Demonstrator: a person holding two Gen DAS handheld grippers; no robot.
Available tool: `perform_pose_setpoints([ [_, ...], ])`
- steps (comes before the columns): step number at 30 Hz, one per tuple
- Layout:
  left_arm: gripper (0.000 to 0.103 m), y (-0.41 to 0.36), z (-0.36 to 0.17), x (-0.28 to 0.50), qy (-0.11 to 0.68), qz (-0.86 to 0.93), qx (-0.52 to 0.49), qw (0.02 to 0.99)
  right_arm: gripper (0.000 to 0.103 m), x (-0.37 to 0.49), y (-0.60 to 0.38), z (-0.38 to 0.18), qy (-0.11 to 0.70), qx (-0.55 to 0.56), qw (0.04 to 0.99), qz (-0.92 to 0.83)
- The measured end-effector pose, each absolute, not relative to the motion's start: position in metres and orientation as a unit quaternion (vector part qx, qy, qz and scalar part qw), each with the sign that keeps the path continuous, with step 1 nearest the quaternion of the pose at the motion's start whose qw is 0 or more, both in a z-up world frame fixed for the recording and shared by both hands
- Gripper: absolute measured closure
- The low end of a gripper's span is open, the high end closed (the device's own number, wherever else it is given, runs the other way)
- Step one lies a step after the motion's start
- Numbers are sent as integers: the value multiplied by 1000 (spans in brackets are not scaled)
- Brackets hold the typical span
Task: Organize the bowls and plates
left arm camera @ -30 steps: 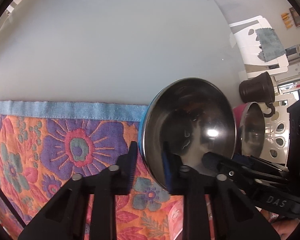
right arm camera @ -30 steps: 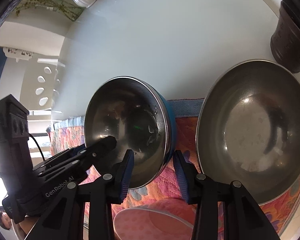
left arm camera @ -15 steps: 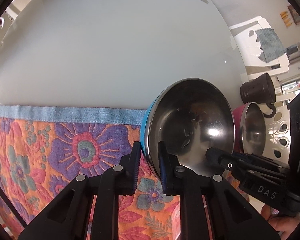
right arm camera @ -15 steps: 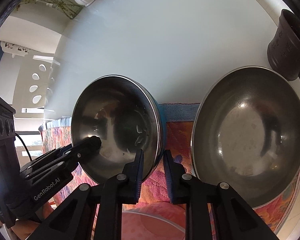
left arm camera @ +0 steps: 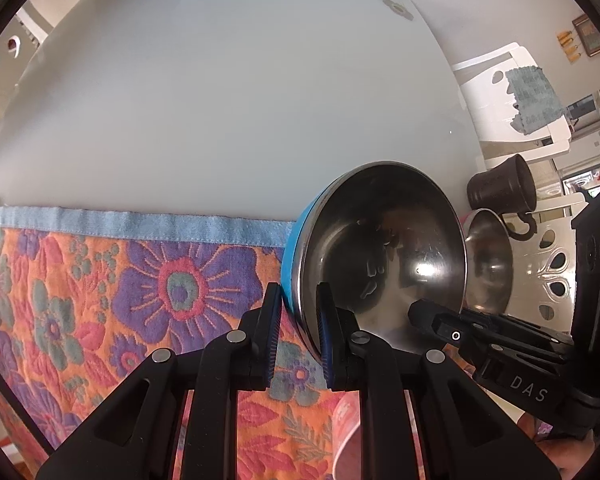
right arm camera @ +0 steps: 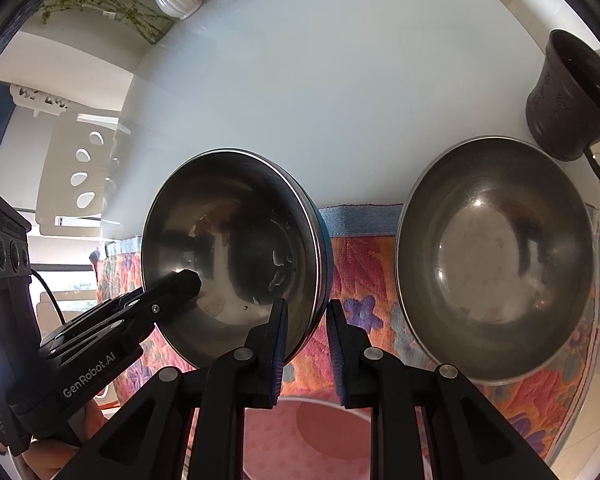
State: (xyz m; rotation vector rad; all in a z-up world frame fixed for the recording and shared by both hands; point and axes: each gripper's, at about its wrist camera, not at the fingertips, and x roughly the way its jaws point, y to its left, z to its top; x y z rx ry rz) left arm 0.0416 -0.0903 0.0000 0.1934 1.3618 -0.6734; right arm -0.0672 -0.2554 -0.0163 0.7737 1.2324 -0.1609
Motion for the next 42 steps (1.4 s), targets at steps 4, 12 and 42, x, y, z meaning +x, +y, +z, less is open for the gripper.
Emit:
perform_pose_setpoints([
  [4,89,-88,10,35,610,-309,87,724,84,-76,-257,-7,555,355,749,-74],
  [12,88,-84,30,15,600,-315,93,729,84,-95,-255,15,543,354,758,-75],
  [42,86,-67,31,-74,615,-321,121,710,84,-187,-229,27,547,354,754,-83],
])
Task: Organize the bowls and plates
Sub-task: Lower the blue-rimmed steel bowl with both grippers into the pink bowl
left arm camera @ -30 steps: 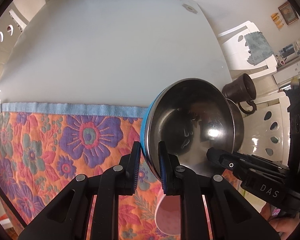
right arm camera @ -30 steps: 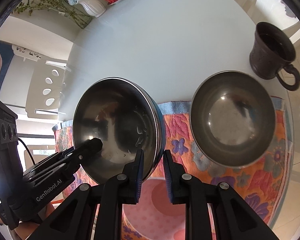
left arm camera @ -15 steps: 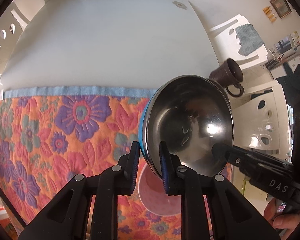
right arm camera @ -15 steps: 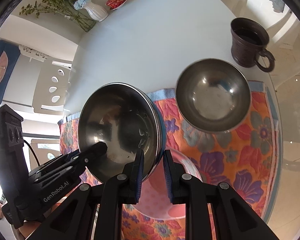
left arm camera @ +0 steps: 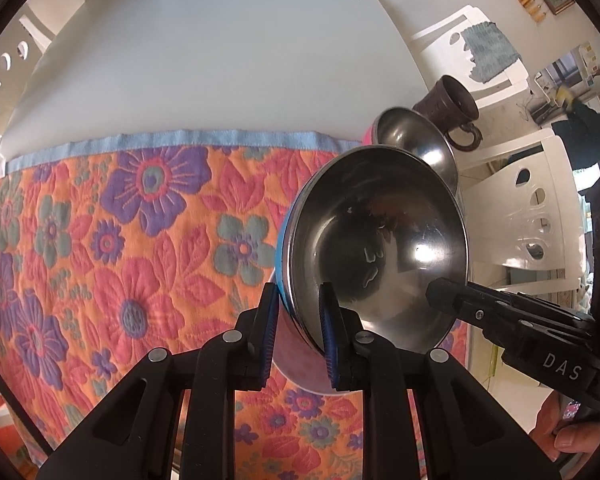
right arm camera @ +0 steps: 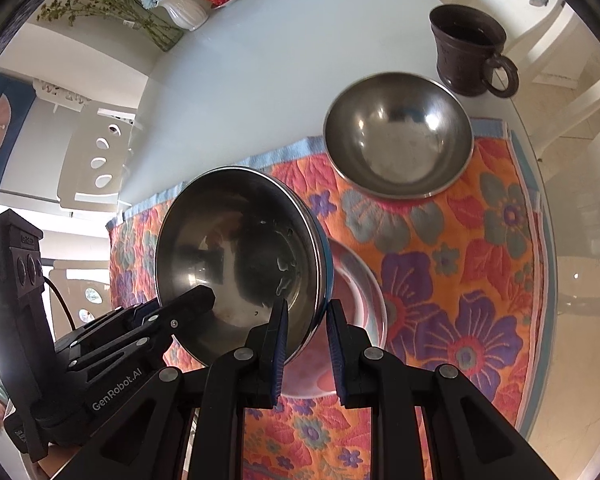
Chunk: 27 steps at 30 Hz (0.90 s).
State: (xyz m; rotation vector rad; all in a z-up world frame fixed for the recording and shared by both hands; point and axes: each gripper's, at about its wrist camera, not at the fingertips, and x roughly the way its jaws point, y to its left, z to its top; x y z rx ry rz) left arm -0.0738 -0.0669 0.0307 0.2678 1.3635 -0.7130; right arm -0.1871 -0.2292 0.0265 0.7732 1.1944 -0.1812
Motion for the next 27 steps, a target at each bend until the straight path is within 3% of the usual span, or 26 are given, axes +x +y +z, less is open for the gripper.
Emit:
perform_pose_setpoints([
  [27,85,-64,2,-91,641,-313,116,691,84,-203,-220,0,571,359,734,-81],
])
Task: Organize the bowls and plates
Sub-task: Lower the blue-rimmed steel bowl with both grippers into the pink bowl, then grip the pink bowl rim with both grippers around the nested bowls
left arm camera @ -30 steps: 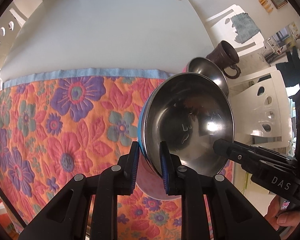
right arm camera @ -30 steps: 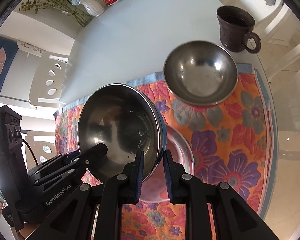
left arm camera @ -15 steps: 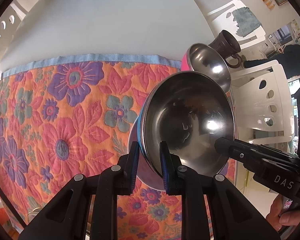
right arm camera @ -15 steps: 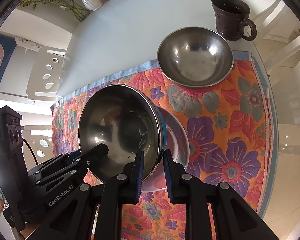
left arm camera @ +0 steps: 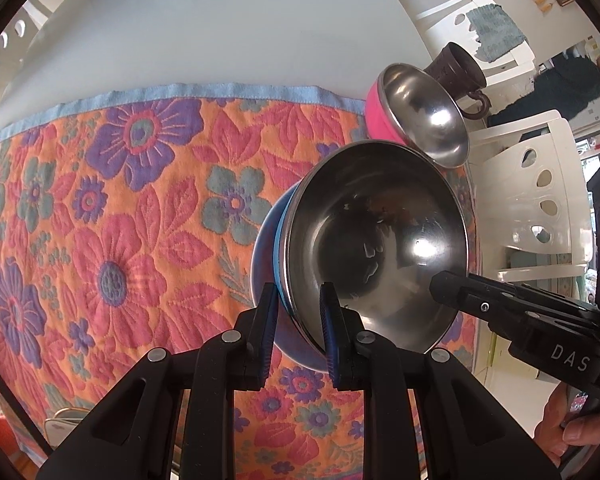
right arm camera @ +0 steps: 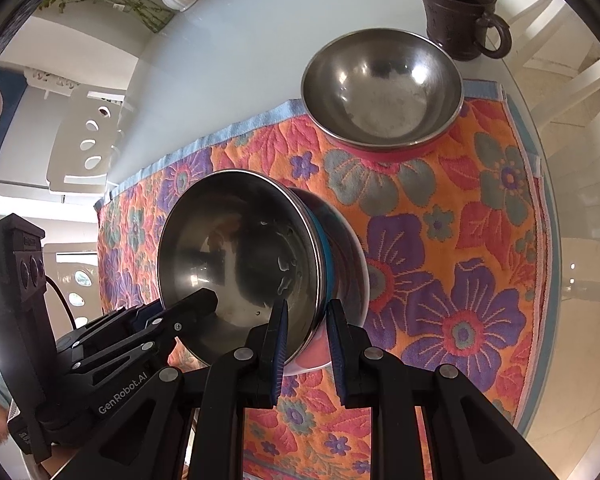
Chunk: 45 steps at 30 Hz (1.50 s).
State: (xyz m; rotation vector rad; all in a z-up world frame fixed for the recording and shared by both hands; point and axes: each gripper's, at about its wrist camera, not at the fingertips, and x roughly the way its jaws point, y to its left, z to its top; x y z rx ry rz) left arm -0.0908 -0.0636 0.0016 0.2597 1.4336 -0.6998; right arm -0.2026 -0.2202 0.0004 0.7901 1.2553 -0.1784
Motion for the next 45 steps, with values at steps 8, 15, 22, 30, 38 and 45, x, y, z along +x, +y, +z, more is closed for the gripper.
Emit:
perform_pose_setpoints([
  [8,84,-67,-5,-92,641,-317,130,686,84,-204,-223,-6,574,364,729,-83],
  [15,84,-69,-11,-93,641,-317,137,686,84,-203,-226,-8,576,365,727,-81],
  [22,83,-62,-9,-87,640,-319,125,687,84,-201,-228,-9,577,365,727,-80],
  [30,82,-56,-1,-85,635,-323,123,691,84,-197,-229,-7,572,369,730,-67],
  [38,82,-54,6,-87,634,-326,114,692,84,-196,-227,-10,574,373,726,-66],
  [45,82,-46,13,-82,633,-325,97,696,84,-198,-230,-10,571,376,726,-67],
])
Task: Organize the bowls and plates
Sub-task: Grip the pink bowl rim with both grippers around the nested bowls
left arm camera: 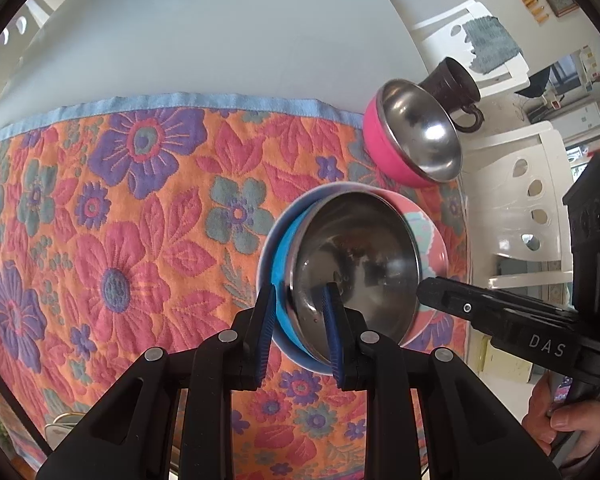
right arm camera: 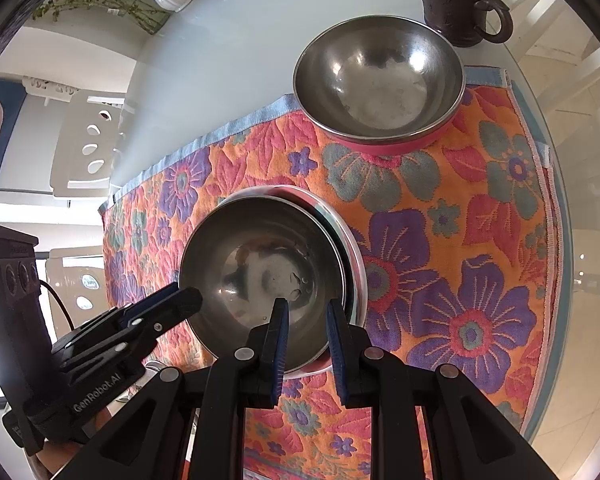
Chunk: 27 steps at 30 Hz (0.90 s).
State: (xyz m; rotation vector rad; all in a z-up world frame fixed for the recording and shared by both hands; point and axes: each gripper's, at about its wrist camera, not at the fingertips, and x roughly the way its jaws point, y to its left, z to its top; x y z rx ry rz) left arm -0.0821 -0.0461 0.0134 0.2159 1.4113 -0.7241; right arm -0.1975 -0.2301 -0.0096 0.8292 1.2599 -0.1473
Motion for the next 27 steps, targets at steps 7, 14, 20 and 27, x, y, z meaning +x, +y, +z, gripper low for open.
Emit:
perform_pose_setpoints([
  [7,82,-39,-1,-79,646,-308,93,692,84,-201,-232,-16,575,383,720,-68],
  [14,82,-42,-7,-78,649,-302,97,691,84,-202,-235,-18,575,389,717,-67],
  [20,82,-43,1,-75,652,-309,81,688,84,-201,-241,-16,575,393,716,-60],
  [27,81,-49,25,-74,643,-318,69,693,84,-202,-254,11,549,396,734,-52],
])
